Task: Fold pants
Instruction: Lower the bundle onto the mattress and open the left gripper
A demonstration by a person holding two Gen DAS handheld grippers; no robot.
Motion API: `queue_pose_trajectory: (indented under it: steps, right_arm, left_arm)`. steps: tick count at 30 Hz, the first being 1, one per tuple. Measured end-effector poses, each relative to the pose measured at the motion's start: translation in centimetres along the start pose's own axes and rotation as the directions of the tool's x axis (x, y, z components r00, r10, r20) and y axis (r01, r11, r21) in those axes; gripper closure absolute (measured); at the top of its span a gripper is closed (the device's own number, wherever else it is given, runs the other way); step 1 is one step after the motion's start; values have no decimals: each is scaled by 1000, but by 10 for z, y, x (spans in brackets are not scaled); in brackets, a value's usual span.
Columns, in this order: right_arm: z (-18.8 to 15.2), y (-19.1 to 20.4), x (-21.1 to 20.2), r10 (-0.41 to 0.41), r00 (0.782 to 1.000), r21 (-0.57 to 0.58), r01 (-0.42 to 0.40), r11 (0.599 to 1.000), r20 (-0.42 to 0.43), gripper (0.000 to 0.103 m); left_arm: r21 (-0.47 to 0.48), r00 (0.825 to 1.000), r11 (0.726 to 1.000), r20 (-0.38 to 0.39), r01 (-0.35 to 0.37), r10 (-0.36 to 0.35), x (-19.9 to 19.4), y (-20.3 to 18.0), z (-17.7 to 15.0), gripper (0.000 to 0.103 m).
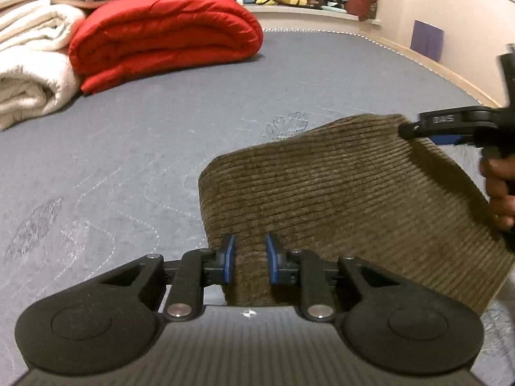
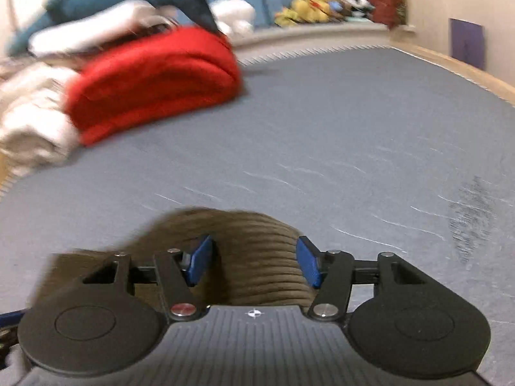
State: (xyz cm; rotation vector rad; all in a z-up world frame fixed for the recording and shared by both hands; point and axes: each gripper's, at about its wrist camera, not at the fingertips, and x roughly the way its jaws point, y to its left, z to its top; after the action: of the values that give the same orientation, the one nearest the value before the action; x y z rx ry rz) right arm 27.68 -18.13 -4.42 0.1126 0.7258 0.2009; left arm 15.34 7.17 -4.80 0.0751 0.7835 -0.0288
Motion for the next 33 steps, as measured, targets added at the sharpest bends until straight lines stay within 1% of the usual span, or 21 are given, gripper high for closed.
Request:
queue_pose_trajectory:
  steps: [2,3,5,7,10,13,15,16,18,19,21,23,24,25,26,27,28,29,31,32,33]
  right_arm:
    - [-1,-9,23,-11,999,64,14,998,-45,37]
    - [-1,-15,28,-11,999,93,16,996,-54,37]
    - [1,-17,35,-14,998,122,21,992,-58,36]
    - [0,-15,41,-37,999,121,42,992,-36,36]
    - [-8,-23,29,-41,998,123,45,991,-37,35]
    - [-8,-23,15,-27,999,131,30,991,-28,35]
    - [-6,-21,0,-24,999,98,26,995,-27,35]
    - [-3,-17,-9,-15,1000,58,17,998,-27,33]
    - [-4,-12,-30,12,1000,-48,-13,999,-19,29]
    - [-6,-9,-42,24,1000,-105,-25,994,-9,26]
    - [-12,-8,-67,60,998,-199,-59,978,-1,25]
    - [-22,-11,-90,101,995,-242,-102,965,-16,24]
    - [-28,-13,-97,118,992,-253,-124,959,-36,23]
    - [-36,-16,-101,130,989,-272,-145,951,-70,23]
    - [-44,-18,-102,124,987,-294,-150,944,-104,23]
    - [-53,-20,-97,90,984,-324,-137,936,-155,23]
    - [-64,-22,-88,39,975,-355,-116,928,-217,20]
    - [-73,-28,-83,22,970,-349,-109,931,-244,18]
    - [-70,-33,-87,22,970,-282,-91,955,-241,18]
    - [-63,-30,-94,-1,975,-279,-63,958,-223,20]
    - [-57,-24,-107,-20,985,-292,-31,956,-170,21]
  left_arm:
    - [-9,1000,1000,2,7,-7,1,2,1,77]
    - [-15,1000,1000,2,11,-11,4,3,1,77]
    - [-27,1000,999,2,17,-17,6,5,2,76]
    - [-36,1000,999,0,18,-18,9,7,2,76]
    - [-44,1000,999,-2,14,-14,6,7,3,76]
    - [-25,1000,999,19,20,-20,-10,5,5,68]
    - [-6,998,999,52,37,-37,-23,5,5,68]
    - [3,997,999,60,52,-53,-28,6,4,68]
    - [21,994,997,68,80,-82,-36,7,2,68]
    - [31,993,996,70,88,-90,-40,7,0,68]
    - [55,992,993,70,102,-106,-45,6,-4,68]
    - [72,993,992,57,104,-108,-46,4,-8,68]
    - [77,993,991,38,105,-108,-42,3,-12,68]
    - [79,995,992,-8,101,-101,-35,2,-16,66]
    - [82,995,993,-55,88,-84,-26,1,-22,59]
    - [87,995,993,-64,79,-73,-23,0,-25,55]
    - [85,996,994,-58,67,-62,-24,-1,-27,52]
    - [78,997,996,-57,53,-49,-27,-4,-25,52]
    - [72,999,997,-43,28,-24,-36,-9,-23,51]
    - [71,999,997,-29,15,-13,-41,-12,-23,48]
    - [64,1000,998,-13,7,-6,-48,-15,-24,47]
